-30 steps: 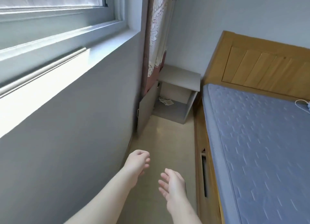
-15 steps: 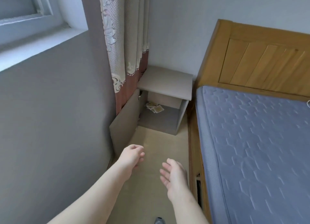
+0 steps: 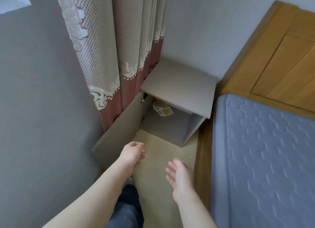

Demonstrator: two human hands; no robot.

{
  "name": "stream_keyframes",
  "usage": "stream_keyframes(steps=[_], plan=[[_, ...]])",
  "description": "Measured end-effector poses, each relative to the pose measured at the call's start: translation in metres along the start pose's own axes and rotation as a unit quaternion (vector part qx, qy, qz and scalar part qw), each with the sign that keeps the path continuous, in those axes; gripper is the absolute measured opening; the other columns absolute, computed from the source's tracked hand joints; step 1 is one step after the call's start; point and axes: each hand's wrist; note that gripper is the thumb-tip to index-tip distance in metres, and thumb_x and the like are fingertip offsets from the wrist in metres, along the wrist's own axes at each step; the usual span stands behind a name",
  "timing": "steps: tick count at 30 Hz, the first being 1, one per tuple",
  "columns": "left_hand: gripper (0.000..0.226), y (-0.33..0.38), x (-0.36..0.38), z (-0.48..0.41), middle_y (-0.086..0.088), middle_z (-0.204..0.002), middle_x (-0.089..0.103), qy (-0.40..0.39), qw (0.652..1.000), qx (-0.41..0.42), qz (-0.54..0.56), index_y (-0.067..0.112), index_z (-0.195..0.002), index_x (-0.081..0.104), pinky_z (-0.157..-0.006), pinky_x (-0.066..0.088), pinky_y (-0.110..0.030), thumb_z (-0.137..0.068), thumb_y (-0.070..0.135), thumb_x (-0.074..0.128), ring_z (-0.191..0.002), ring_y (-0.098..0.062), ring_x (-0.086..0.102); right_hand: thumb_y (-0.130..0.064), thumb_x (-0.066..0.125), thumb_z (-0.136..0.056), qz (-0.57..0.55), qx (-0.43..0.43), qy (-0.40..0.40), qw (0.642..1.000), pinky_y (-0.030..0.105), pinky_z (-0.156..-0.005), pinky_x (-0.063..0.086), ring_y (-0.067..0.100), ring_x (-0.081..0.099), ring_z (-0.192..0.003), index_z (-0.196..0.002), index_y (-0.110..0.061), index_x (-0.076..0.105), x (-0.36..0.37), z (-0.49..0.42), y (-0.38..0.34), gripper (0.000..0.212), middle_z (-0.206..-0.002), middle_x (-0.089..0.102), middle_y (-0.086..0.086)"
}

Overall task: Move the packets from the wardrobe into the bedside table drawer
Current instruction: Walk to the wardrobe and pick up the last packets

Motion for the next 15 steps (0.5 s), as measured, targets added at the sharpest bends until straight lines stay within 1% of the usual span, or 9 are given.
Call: stream_keyframes(steps=[3,5,8,9,11,12,13,14,15], plan=[[0.010,0.032,0.016,-0.052,0.003,-0.073,0.051,-0.018,1.000,-0.011,-0.013,0.019,-0.090,0.053,-0.056,0.033,-0.025,-0.096,0.018,0.045,-0.059,-0.012,0.048,-0.012,0.046,-0.097,0.006,0.011,0.015,1.000,0.035,-0.083,0.047,0.020,0.060,-0.085,-0.088,-0.018,0.053,0.022,-0.049,-0.035,0.013,-0.102,0.063,0.006],[0.009,0.054,0.026,-0.082,0.004,-0.074,0.052,-0.027,0.999,-0.002,-0.032,0.019,-0.094,0.053,-0.058,0.035,-0.024,-0.096,0.020,0.045,-0.065,-0.012,0.051,-0.011,0.044,-0.097,0.020,0.011,0.009,1.000,0.035,-0.083,0.046,0.020,0.059,-0.086,-0.095,-0.014,0.053,0.042,-0.081,-0.058,0.010,-0.106,0.062,0.008],[0.007,0.073,0.037,-0.130,0.004,-0.074,0.053,-0.006,0.999,-0.012,-0.050,0.017,-0.098,0.053,-0.060,0.034,-0.024,-0.095,0.017,0.046,-0.065,-0.011,0.051,-0.012,0.043,-0.097,0.059,0.025,-0.002,0.998,0.030,-0.075,0.047,0.021,0.060,-0.089,-0.105,-0.012,0.053,0.069,-0.129,-0.075,0.013,-0.114,0.061,0.010],[0.007,0.075,0.041,-0.147,0.003,-0.073,0.053,-0.002,0.998,-0.016,-0.058,0.017,-0.098,0.052,-0.059,0.032,-0.023,-0.095,0.016,0.046,-0.064,-0.011,0.050,-0.011,0.043,-0.096,0.064,0.033,-0.009,0.997,0.031,-0.077,0.048,0.025,0.061,-0.096,-0.107,-0.010,0.054,0.075,-0.145,-0.077,0.015,-0.116,0.060,0.013],[0.007,0.074,0.050,-0.184,0.003,-0.073,0.051,0.000,0.997,-0.031,-0.076,0.016,-0.098,0.051,-0.055,0.031,-0.022,-0.095,0.013,0.045,-0.061,-0.010,0.048,-0.010,0.042,-0.096,0.085,0.057,-0.017,0.995,0.038,-0.090,0.047,0.031,0.058,-0.110,-0.111,-0.009,0.054,0.085,-0.180,-0.079,0.019,-0.120,0.059,0.017],[0.007,0.070,0.054,-0.206,0.003,-0.073,0.051,0.000,0.995,-0.038,-0.091,0.017,-0.097,0.051,-0.052,0.032,-0.021,-0.095,0.013,0.045,-0.061,-0.010,0.048,-0.010,0.041,-0.096,0.098,0.069,-0.020,0.993,0.041,-0.096,0.045,0.032,0.057,-0.111,-0.110,-0.010,0.054,0.090,-0.200,-0.076,0.018,-0.122,0.058,0.018],[0.008,0.064,0.058,-0.229,0.003,-0.072,0.051,-0.001,0.993,-0.044,-0.109,0.018,-0.094,0.051,-0.049,0.034,-0.020,-0.095,0.012,0.045,-0.061,-0.010,0.048,-0.010,0.041,-0.096,0.110,0.075,-0.022,0.991,0.043,-0.098,0.044,0.032,0.059,-0.108,-0.107,-0.010,0.053,0.096,-0.221,-0.072,0.016,-0.121,0.058,0.019],[0.013,0.055,0.062,-0.253,0.002,-0.071,0.051,0.003,0.991,-0.045,-0.127,0.019,-0.086,0.052,-0.047,0.034,-0.020,-0.094,0.011,0.046,-0.060,-0.011,0.048,-0.008,0.042,-0.096,0.122,0.073,-0.020,0.990,0.045,-0.096,0.045,0.031,0.061,-0.097,-0.105,-0.009,0.053,0.102,-0.246,-0.066,0.014,-0.117,0.059,0.020],[0.020,0.044,0.066,-0.278,0.000,-0.068,0.050,0.007,0.988,-0.050,-0.143,0.020,-0.077,0.050,-0.047,0.032,-0.021,-0.093,0.010,0.046,-0.058,-0.012,0.046,-0.006,0.042,-0.095,0.127,0.071,-0.018,0.989,0.046,-0.091,0.048,0.027,0.059,-0.082,-0.104,-0.007,0.054,0.108,-0.273,-0.059,0.015,-0.107,0.061,0.020]])
Point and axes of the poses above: each hand's wrist, its own z-axis away from the middle knuckle, its own x-axis out of the palm, y = z × x
